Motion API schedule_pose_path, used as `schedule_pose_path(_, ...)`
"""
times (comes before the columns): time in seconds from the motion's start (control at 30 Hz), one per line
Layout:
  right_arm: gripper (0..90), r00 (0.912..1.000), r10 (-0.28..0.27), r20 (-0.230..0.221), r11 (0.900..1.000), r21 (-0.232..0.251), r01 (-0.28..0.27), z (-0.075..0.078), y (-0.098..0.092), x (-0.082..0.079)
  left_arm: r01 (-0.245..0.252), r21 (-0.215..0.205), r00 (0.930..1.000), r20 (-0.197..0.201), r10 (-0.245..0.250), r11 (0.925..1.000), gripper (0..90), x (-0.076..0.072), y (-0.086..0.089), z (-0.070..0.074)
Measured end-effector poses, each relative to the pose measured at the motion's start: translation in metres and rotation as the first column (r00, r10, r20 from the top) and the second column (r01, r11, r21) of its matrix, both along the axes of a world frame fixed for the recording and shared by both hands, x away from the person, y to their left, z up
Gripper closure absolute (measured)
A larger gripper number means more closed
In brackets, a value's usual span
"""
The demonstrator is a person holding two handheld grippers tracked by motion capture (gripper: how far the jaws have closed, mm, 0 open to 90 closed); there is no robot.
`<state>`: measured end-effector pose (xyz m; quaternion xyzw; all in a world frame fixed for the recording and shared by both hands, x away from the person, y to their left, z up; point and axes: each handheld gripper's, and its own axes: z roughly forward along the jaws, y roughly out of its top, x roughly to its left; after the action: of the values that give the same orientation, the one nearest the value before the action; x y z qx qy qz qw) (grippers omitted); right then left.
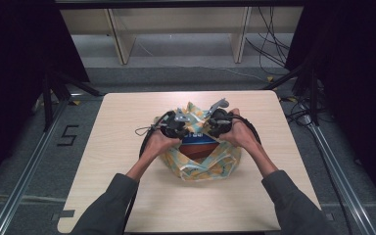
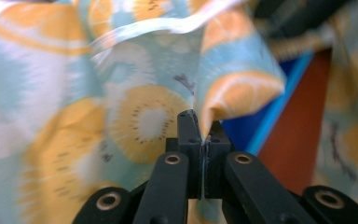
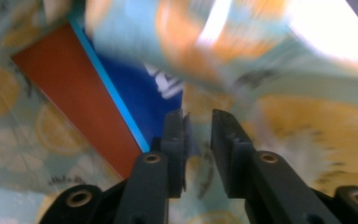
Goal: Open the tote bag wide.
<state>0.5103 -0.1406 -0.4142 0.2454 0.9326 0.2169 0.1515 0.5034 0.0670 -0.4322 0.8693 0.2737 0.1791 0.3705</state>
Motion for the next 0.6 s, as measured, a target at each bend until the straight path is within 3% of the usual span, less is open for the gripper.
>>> schedule_pose_path(0.1, 62.9, 0.9999, -0.008, -0.014, 1.0, -0.008, 0.008, -0.006, -0.005, -0.003, -0.027, -0.075, 0.9996, -0.01, 0.026, 0.9968, 88.9, 0.005, 0.007, 0.013)
schedule_pose_path(0.17, 58.8, 0.9996, -0.025, -0.015, 0.999, -0.023, 0.025, -0.013, -0.007, -0.005, -0.029, -0.1, 0.9996, -0.011, 0.028, 0.9946, 88.9, 0.006, 0.009, 0.021)
schedule_pose_path(0.3, 56.4, 0.9988, -0.043, -0.023, 0.999, -0.013, 0.043, -0.023, -0.009, -0.008, -0.048, -0.132, 0.9988, 0.001, 0.048, 0.9901, 88.9, 0.007, 0.011, 0.031)
schedule_pose_path(0.4, 52.0, 0.9981, -0.052, -0.033, 0.999, -0.014, 0.051, -0.022, -0.01, -0.012, -0.05, -0.118, 0.9987, 0.0, 0.05, 0.9917, 88.9, 0.009, 0.013, 0.031)
schedule_pose_path(0.47, 49.9, 0.9979, -0.041, -0.051, 0.999, 0.003, 0.041, -0.022, -0.012, -0.014, -0.054, -0.133, 0.9985, -0.014, 0.053, 0.9896, 88.9, 0.011, 0.015, 0.028)
schedule_pose_path(0.53, 52.2, 0.9981, -0.045, -0.042, 0.999, -0.003, 0.045, -0.023, -0.013, -0.016, -0.064, -0.142, 0.9978, -0.026, 0.061, 0.9878, 88.8, 0.012, 0.017, 0.026)
schedule_pose_path(0.6, 61.3, 0.9975, -0.048, -0.052, 0.999, 0.002, 0.048, -0.023, -0.014, -0.017, -0.066, -0.152, 0.9975, -0.034, 0.061, 0.9863, 88.7, 0.014, 0.018, 0.026)
